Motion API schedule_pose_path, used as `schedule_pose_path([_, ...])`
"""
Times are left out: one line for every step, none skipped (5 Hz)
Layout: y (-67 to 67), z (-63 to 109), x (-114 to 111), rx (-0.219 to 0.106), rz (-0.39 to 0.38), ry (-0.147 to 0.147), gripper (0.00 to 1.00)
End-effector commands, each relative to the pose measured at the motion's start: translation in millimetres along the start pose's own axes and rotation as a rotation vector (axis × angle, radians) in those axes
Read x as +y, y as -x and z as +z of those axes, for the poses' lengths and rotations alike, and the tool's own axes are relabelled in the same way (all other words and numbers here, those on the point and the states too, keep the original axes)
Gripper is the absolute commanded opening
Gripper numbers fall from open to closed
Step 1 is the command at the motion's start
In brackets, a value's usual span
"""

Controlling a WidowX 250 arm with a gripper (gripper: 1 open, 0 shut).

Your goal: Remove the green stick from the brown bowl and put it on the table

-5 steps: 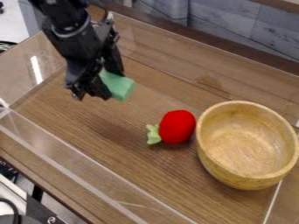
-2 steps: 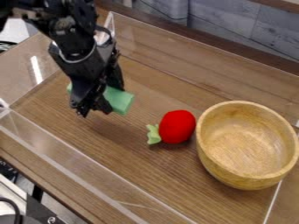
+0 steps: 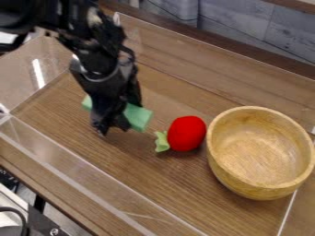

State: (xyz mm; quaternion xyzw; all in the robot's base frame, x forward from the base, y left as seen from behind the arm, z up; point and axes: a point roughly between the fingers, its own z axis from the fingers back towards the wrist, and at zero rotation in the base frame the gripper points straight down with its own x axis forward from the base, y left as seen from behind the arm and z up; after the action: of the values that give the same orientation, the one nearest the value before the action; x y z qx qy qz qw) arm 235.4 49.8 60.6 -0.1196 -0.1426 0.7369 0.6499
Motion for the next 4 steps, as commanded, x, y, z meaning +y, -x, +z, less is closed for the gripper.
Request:
schedule_pose_path([-5.3, -5.3, -6.5, 0.005, -0.030, 0.019, 0.00])
schedule_pose_path([-10.5, -4.9, -11.2, 0.025, -0.073, 0.013, 0.00])
schedule_pose_path([-9.1, -3.2, -3.8, 0.021, -0.062, 0.008, 0.00])
schedule_pose_path([-7.5, -1.6, 4.2, 0.018, -0.052, 0.002, 0.00])
